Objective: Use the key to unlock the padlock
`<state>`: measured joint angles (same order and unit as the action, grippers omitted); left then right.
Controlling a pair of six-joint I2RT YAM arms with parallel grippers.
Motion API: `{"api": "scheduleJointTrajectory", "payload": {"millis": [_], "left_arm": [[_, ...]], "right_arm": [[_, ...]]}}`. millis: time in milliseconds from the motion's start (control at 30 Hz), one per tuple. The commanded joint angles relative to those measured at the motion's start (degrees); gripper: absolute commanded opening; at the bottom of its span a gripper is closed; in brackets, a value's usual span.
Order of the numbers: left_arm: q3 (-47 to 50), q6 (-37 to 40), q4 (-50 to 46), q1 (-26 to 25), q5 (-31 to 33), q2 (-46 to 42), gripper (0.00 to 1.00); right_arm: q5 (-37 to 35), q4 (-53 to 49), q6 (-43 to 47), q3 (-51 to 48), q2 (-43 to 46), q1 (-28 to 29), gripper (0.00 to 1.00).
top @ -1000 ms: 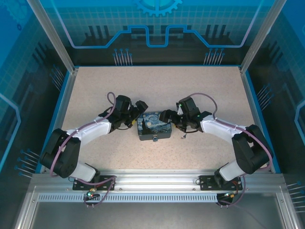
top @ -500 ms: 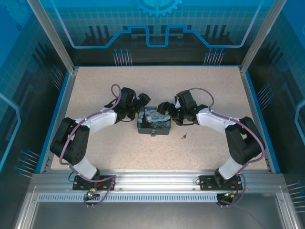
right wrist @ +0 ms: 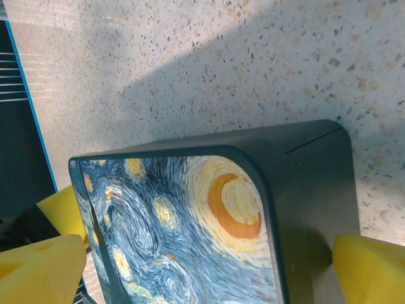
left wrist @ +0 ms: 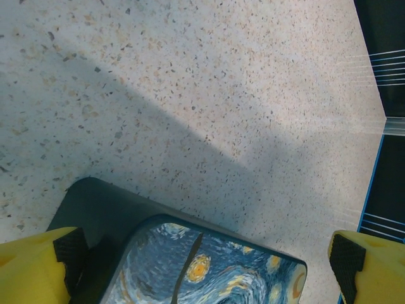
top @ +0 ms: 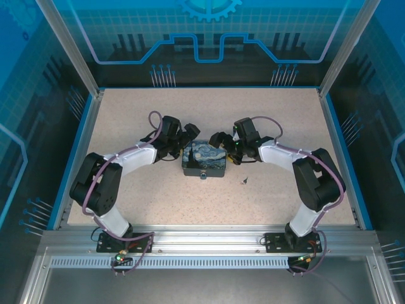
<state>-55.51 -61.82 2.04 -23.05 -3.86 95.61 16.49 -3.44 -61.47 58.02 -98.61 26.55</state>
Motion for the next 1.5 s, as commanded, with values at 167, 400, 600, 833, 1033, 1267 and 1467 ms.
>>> {"api": "scheduleJointTrajectory", "payload": {"millis": [167, 400, 600, 833, 1033, 1267, 1467], "left_arm": [[2.9, -1.9, 0.6, -1.0, -1.4, -3.9, 0.99], [3.0, 0.3, -1.8, 0.4, -0.2, -5.2, 0.99], [4.2, 2.4, -3.7, 3.7, -0.7, -8.8, 0.99], [5.3, 5.8, -11.3, 4.0, -2.8, -15.8, 0.99], [11.6, 4.5, -11.2, 3.9, -4.6, -23.2, 0.99], [13.9, 4.0, -12.7, 3.6, -5.1, -27.8, 0.99], [16.1, 2.4, -11.9, 1.3, -4.0, -29.0, 0.99]], "right_arm": [[-2.2, -1.5, 0.8, 4.3, -1.1, 0.0, 1.0], [-9.8, -9.1, 3.7, 4.3, 2.0, -0.1, 1.0], [-13.5, -14.2, 7.9, 0.2, 10.5, -0.3, 1.0], [-12.9, -27.2, 18.1, -3.2, 16.7, -0.2, 0.88], [-13.5, -27.5, 26.2, -10.2, 22.2, -0.1, 0.74], [-9.9, -23.8, 28.0, -13.0, 22.2, 2.2, 0.58], [-10.8, -20.9, 24.5, -12.4, 19.0, 6.8, 0.58]]}}
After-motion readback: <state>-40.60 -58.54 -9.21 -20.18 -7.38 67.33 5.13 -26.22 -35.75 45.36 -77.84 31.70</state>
